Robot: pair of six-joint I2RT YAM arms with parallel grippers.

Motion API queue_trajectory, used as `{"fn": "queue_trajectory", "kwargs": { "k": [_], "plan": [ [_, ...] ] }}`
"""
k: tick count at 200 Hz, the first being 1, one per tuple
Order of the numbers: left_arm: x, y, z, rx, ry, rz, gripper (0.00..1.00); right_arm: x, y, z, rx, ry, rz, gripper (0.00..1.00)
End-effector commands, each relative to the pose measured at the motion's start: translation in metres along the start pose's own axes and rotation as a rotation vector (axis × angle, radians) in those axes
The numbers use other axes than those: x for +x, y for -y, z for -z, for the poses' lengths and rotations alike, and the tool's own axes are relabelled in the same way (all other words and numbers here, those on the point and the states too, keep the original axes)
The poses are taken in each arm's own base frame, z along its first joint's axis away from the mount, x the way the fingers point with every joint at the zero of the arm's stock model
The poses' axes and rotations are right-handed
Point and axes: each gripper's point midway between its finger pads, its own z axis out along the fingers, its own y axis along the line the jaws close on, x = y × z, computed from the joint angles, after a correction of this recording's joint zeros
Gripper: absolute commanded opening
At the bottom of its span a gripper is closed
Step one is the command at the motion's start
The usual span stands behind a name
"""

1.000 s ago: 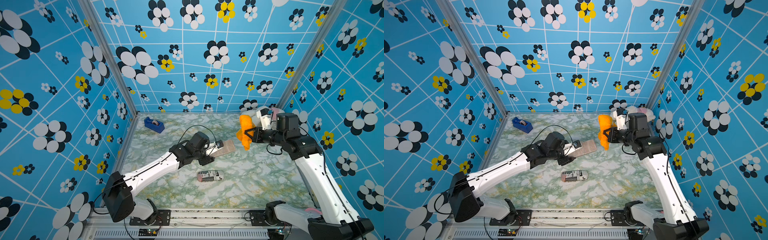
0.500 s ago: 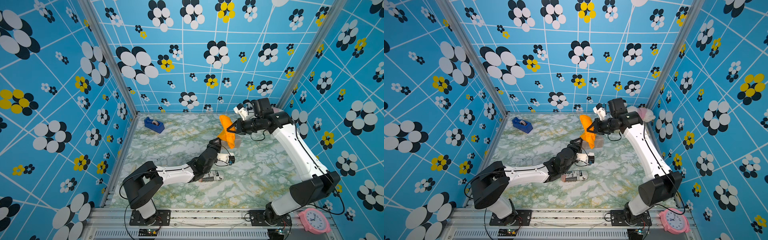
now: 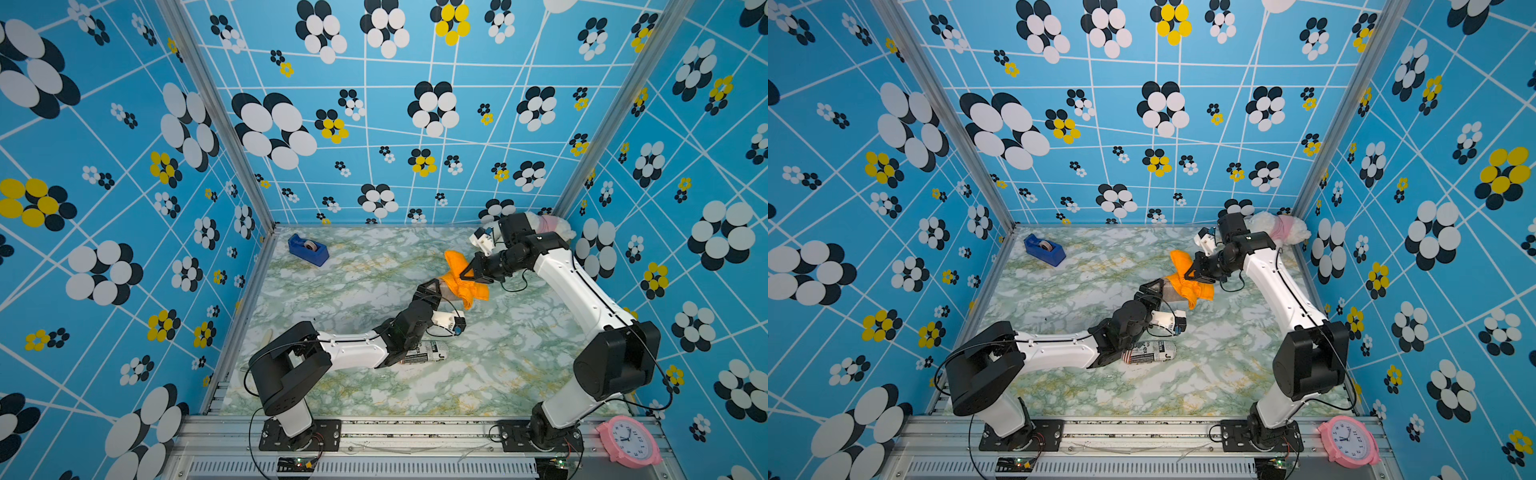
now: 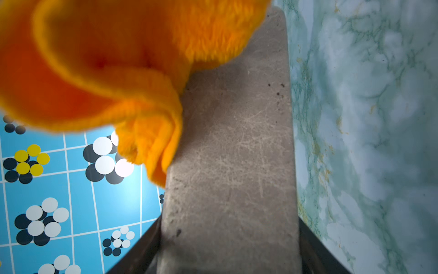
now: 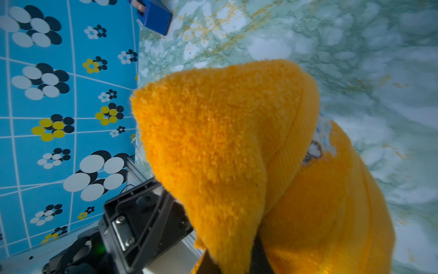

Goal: Wipe the eyeglass case
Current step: Wipe the dirt from the eyeglass case.

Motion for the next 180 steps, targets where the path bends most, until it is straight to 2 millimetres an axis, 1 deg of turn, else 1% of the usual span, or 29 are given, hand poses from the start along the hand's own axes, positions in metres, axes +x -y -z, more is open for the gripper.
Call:
{"fn": "queue_trajectory", "kwargs": {
  "k": [1, 21, 24, 30, 47, 58, 69, 82, 99, 108, 128, 132, 134, 147, 159, 167, 168, 171, 180],
  "plan": [
    [0.005, -0.094, 0.017, -0.301, 0.012, 0.174, 0.01, 0.018, 0.015, 0.004, 0.088, -0.043, -0.002, 0.00],
    [0.000, -0.095, 0.017, -0.306, 0.034, 0.168, 0.01, 0.010, -0.003, 0.004, 0.038, -0.048, 0.017, 0.00],
    [0.000, -0.096, 0.016, -0.305, 0.036, 0.167, 0.01, 0.003, -0.011, 0.008, 0.032, -0.036, 0.037, 0.00],
    [-0.001, -0.097, 0.016, -0.308, 0.038, 0.164, 0.01, -0.001, -0.017, 0.008, 0.027, -0.035, 0.054, 0.00],
    [-0.004, -0.099, 0.015, -0.315, 0.044, 0.154, 0.01, -0.007, -0.045, 0.001, -0.020, -0.067, 0.108, 0.00],
    [-0.004, -0.101, 0.016, -0.323, 0.046, 0.151, 0.01, -0.005, -0.062, -0.008, -0.048, -0.105, 0.145, 0.00],
    [-0.004, -0.101, 0.015, -0.323, 0.042, 0.149, 0.01, -0.003, -0.070, -0.016, -0.059, -0.138, 0.166, 0.00],
    [-0.002, -0.102, 0.016, -0.325, 0.033, 0.154, 0.01, -0.002, -0.070, -0.022, -0.070, -0.153, 0.161, 0.00],
    [0.002, -0.102, 0.018, -0.327, 0.026, 0.163, 0.01, 0.005, -0.057, -0.025, -0.038, -0.170, 0.158, 0.00],
    [0.006, -0.101, 0.019, -0.321, 0.017, 0.171, 0.01, 0.008, -0.044, -0.023, -0.017, -0.162, 0.132, 0.00],
    [0.018, -0.101, 0.020, -0.311, -0.006, 0.209, 0.01, 0.008, -0.011, -0.005, 0.005, -0.087, 0.042, 0.00],
    [0.020, -0.101, 0.020, -0.309, -0.009, 0.217, 0.01, 0.005, -0.003, 0.003, 0.014, -0.053, 0.023, 0.00],
    [0.022, -0.101, 0.020, -0.308, -0.012, 0.221, 0.01, 0.011, 0.004, 0.002, 0.021, -0.061, 0.004, 0.00],
    [0.028, -0.099, 0.022, -0.301, -0.019, 0.248, 0.01, 0.016, 0.027, 0.014, 0.079, -0.016, -0.035, 0.00],
    [0.031, -0.099, 0.024, -0.300, -0.020, 0.267, 0.01, 0.020, 0.041, 0.022, 0.119, 0.014, -0.058, 0.00],
    [0.033, -0.098, 0.025, -0.294, -0.019, 0.279, 0.01, 0.022, 0.040, 0.024, 0.115, 0.030, -0.061, 0.00],
    [0.033, -0.098, 0.025, -0.292, -0.020, 0.281, 0.01, 0.022, 0.040, 0.024, 0.115, 0.030, -0.061, 0.00],
    [0.033, -0.097, 0.025, -0.288, -0.020, 0.283, 0.01, 0.019, 0.049, 0.030, 0.125, 0.054, -0.087, 0.00],
    [0.034, -0.094, 0.026, -0.274, -0.020, 0.298, 0.01, 0.018, 0.054, 0.034, 0.140, 0.078, -0.099, 0.00]
  ]
}}
